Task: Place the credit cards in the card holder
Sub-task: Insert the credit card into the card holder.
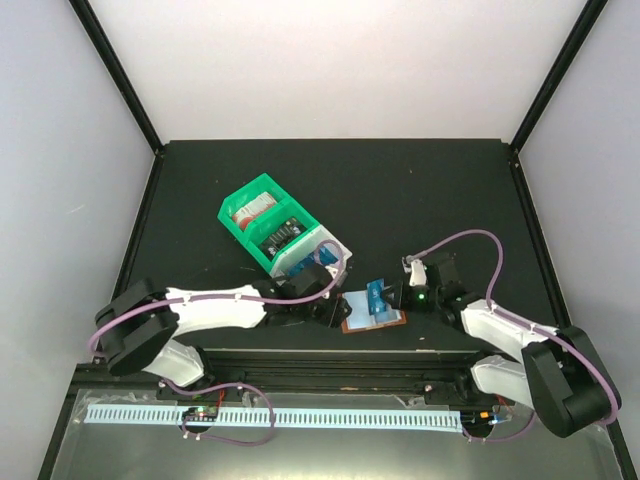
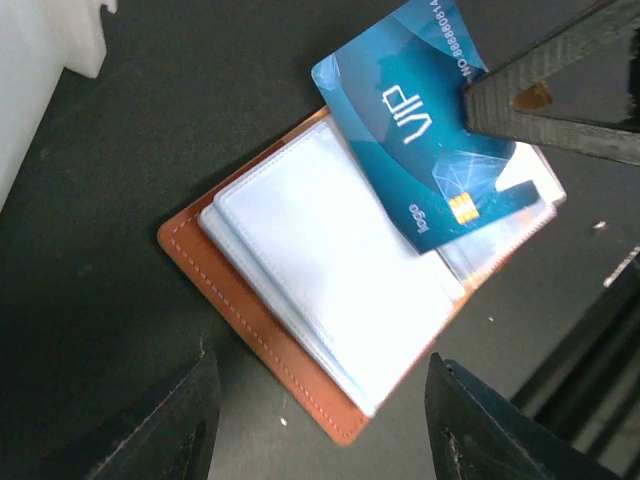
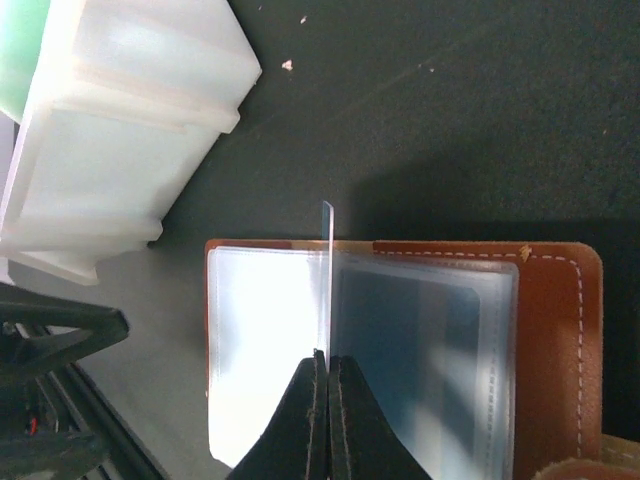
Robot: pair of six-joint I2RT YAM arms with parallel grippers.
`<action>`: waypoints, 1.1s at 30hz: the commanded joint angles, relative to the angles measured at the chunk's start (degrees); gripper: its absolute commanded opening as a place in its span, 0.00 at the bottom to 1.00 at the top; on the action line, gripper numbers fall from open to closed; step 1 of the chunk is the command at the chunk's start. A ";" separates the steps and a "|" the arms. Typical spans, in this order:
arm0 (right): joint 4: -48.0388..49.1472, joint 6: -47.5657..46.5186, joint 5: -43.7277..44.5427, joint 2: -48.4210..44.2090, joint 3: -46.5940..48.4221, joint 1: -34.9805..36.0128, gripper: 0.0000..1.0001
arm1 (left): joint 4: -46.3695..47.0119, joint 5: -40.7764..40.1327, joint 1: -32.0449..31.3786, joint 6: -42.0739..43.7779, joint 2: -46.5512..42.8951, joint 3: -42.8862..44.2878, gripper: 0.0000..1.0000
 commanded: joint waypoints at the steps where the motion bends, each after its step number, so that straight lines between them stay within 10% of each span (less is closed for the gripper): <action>1: 3.04 -1.55 -5.09 -0.01 -1.69 -1.64 0.01 | -1.31 -7.00 -1.96 0.54 4.96 4.74 0.56; 33: 7.17 10.28 -8.69 -4.86 -12.04 -2.34 0.01 | -10.89 -17.21 -6.54 -7.97 15.83 9.00 0.28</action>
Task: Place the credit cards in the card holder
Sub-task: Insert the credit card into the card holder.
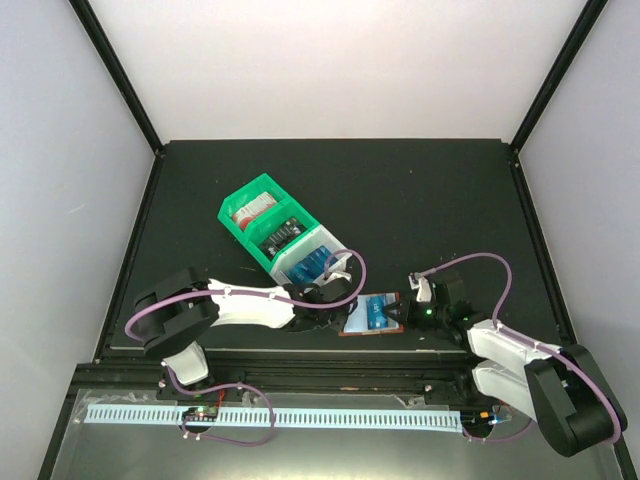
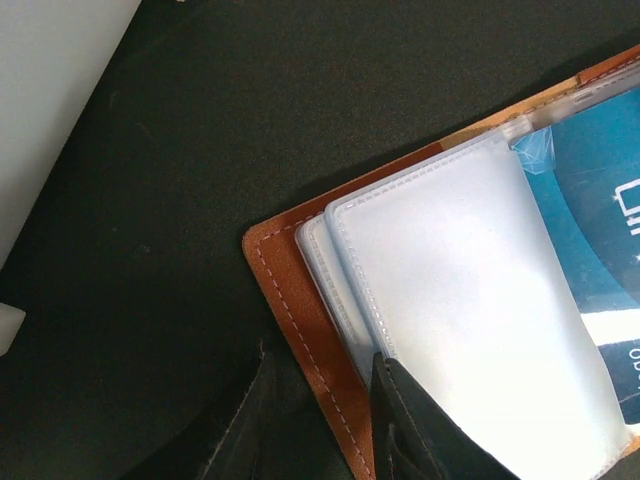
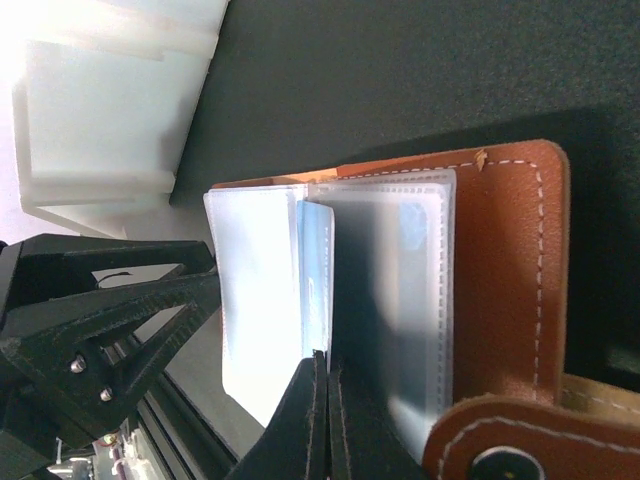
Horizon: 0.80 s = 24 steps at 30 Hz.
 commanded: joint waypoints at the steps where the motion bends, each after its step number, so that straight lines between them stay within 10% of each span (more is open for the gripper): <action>1: 1.71 1.46 -1.48 1.48 -1.44 -0.14 0.01 | -3.35 -1.10 -0.37 -1.23 1.92 0.92 0.28; 24: 16.34 7.05 -4.38 9.87 -2.86 0.25 0.01 | -3.90 -1.11 -0.79 -1.12 2.18 1.08 0.21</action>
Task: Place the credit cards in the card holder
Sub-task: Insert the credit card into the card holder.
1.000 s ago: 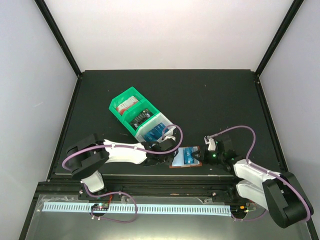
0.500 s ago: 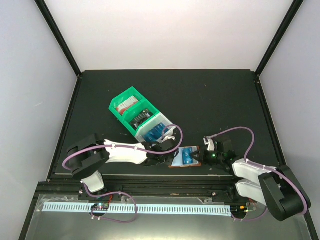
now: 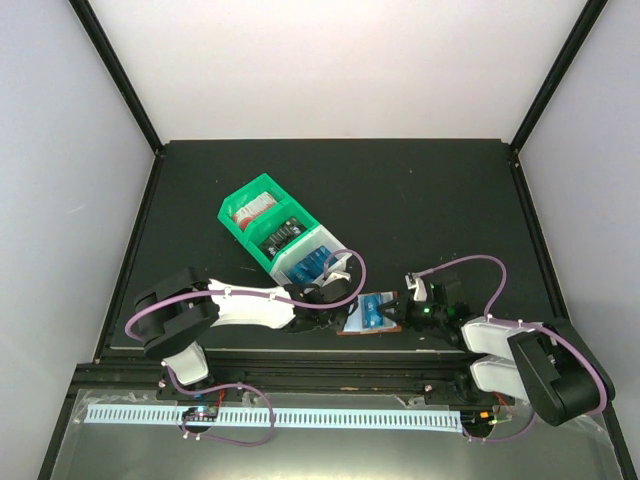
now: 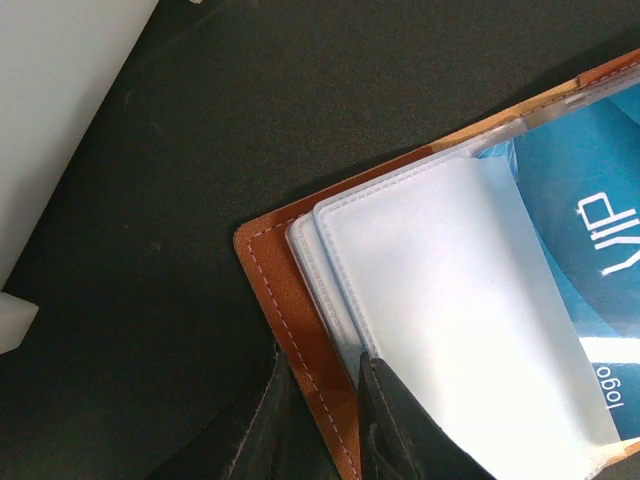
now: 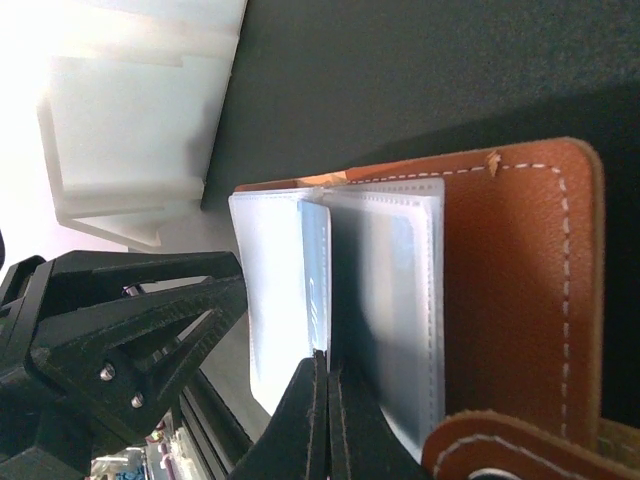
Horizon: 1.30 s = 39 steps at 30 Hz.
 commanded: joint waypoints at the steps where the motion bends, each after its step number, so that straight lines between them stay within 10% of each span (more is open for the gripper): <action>1: 1.28 0.93 -0.14 0.86 -0.64 0.56 0.01 | -3.05 0.24 -0.40 -0.17 2.10 0.80 0.21; 39: -2.82 8.63 19.19 0.52 4.13 17.85 0.14 | -2.55 0.40 -0.66 -0.35 -0.41 -0.41 0.19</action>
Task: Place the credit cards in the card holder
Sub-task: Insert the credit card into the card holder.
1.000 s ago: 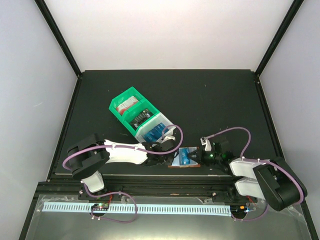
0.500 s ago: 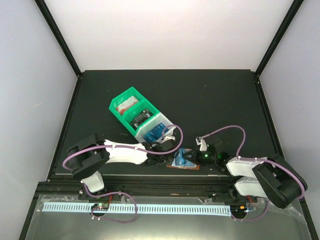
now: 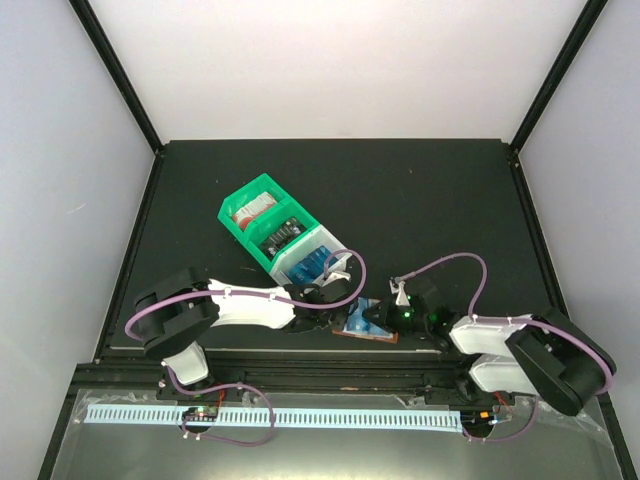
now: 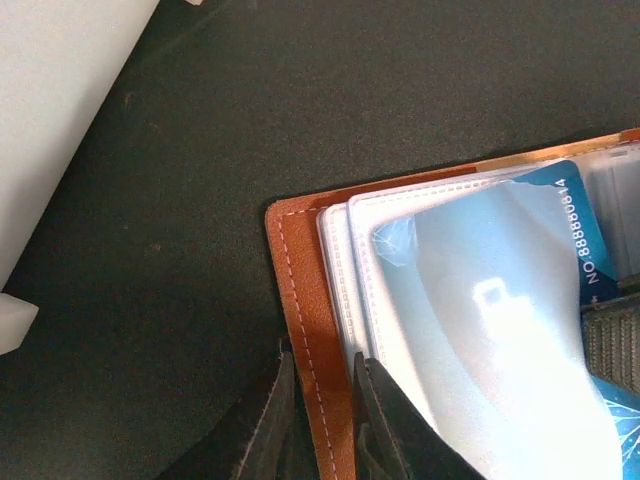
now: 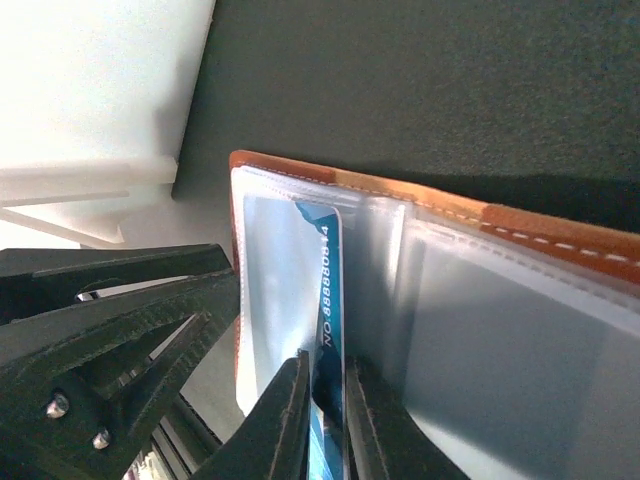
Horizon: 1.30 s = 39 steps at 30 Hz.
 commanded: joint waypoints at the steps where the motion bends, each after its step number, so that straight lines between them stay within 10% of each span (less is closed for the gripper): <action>1: -9.56 -2.54 4.72 -4.16 2.76 1.61 0.17 | -2.71 0.72 -0.60 -0.08 -0.75 -0.33 0.19; 9: -23.89 -5.85 10.24 -9.26 6.95 3.52 0.37 | -3.10 1.80 -0.59 0.31 -4.84 -0.21 0.23; 39: -22.72 -5.09 6.69 2.75 15.36 11.52 0.33 | -2.82 7.08 -1.04 2.04 -4.03 -2.94 0.08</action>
